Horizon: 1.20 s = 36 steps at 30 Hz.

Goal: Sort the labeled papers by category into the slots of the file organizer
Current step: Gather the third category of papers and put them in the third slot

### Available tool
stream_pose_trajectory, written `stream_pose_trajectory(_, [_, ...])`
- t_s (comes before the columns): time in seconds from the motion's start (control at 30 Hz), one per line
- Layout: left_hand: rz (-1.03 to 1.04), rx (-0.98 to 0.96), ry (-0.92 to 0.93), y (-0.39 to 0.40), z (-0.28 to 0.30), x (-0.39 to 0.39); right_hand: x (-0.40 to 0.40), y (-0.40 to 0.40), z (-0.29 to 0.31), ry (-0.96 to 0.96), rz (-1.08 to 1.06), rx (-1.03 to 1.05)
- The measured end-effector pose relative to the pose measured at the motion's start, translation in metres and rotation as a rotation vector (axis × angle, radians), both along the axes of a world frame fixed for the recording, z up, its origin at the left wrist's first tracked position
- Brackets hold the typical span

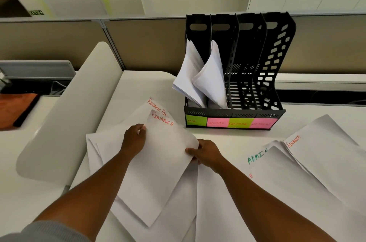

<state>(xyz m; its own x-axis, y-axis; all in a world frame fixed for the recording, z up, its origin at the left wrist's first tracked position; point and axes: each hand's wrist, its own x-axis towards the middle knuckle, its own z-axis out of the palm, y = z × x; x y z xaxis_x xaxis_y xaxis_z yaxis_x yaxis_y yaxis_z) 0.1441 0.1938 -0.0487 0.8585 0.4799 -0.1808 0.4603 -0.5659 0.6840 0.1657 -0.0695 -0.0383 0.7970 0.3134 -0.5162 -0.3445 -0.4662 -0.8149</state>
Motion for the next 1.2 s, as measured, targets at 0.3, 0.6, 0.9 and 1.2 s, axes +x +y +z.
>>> stream_pose_trajectory(0.3, [0.153, 0.193, 0.261, 0.046, -0.002, 0.031, -0.001, 0.004, -0.013, 0.165, -0.072, 0.022])
stream_pose_trajectory(0.6, [0.148, 0.228, 0.4, 0.071, -0.007, 0.036, 0.004, 0.013, -0.02, 0.36, -0.31, 0.2])
stream_pose_trajectory(0.9, [0.075, 0.357, 0.161, 0.067, -0.007, 0.013, 0.005, 0.024, -0.027, 0.378, -0.476, 0.24])
stream_pose_trajectory(1.2, [-0.05, 0.379, -0.29, 0.052, 0.007, -0.018, -0.008, 0.021, -0.02, 0.291, -0.316, 0.265])
